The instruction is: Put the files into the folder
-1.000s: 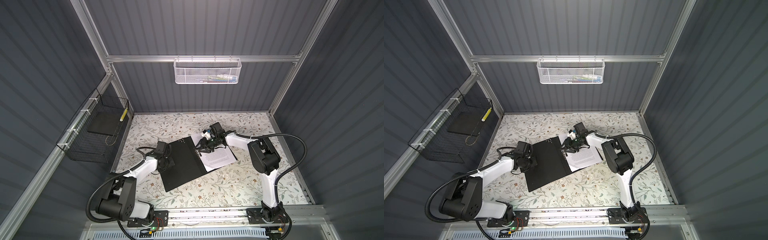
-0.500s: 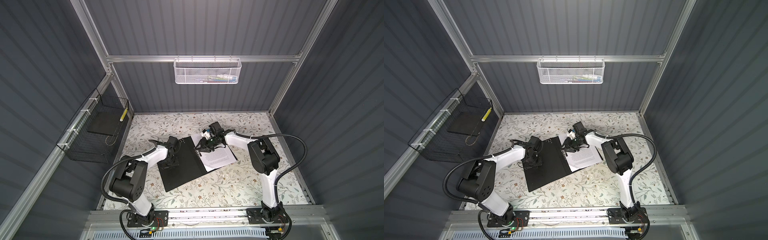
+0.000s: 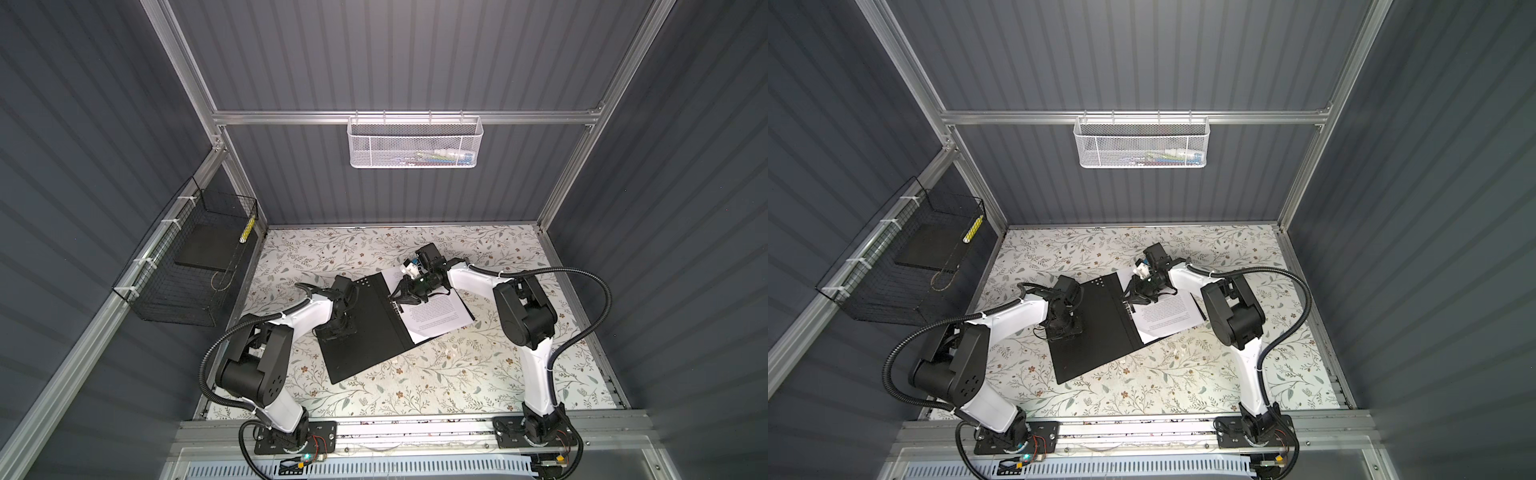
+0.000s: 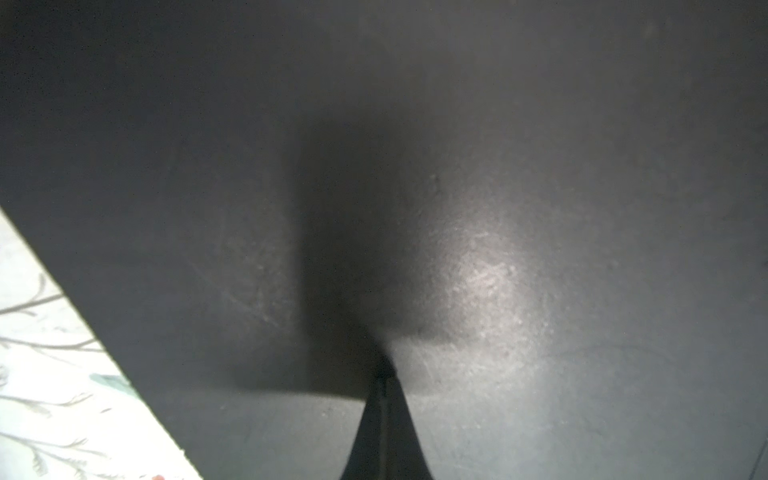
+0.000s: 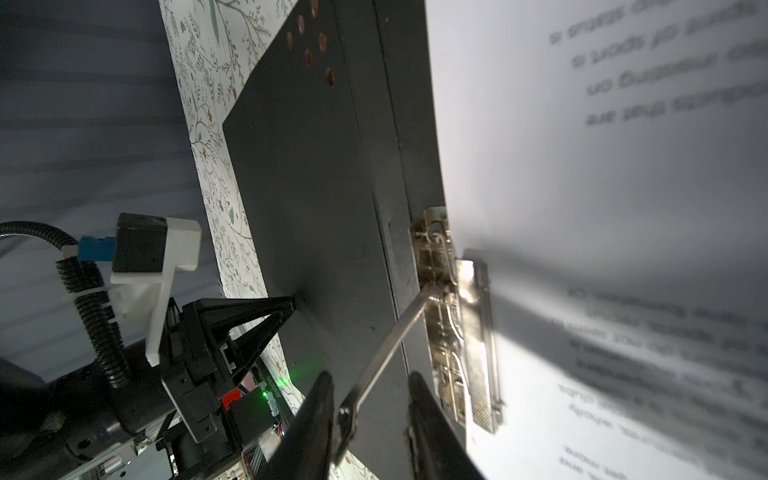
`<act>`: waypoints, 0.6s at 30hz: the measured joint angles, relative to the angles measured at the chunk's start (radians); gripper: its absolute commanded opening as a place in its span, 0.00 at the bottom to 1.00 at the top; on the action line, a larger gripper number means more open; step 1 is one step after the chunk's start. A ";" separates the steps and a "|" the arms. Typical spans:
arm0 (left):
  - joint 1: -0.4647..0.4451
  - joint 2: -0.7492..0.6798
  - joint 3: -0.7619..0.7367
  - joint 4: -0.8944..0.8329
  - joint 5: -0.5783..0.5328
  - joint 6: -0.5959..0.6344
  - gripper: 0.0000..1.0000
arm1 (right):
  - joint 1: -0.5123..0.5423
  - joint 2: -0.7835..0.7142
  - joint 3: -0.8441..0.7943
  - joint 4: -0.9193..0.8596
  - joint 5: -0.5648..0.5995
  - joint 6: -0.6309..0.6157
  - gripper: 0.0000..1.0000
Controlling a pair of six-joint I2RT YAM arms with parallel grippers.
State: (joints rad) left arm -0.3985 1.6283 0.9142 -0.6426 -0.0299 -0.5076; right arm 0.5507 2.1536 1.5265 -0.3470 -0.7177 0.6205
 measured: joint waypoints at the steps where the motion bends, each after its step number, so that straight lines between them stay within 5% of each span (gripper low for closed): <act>1: 0.000 -0.001 -0.001 0.001 0.000 0.000 0.00 | 0.001 0.000 0.000 -0.001 0.000 0.000 0.32; 7: 0.000 -0.003 -0.008 0.009 0.001 0.000 0.00 | 0.006 0.016 0.028 -0.010 0.000 0.000 0.31; 18: 0.000 -0.011 -0.034 0.035 0.003 0.000 0.00 | 0.012 0.032 0.042 -0.054 0.015 -0.008 0.12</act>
State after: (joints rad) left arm -0.3985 1.6176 0.8803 -0.6075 -0.0265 -0.5076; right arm 0.5629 2.1853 1.5681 -0.4011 -0.7025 0.6121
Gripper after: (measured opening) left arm 0.044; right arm 0.147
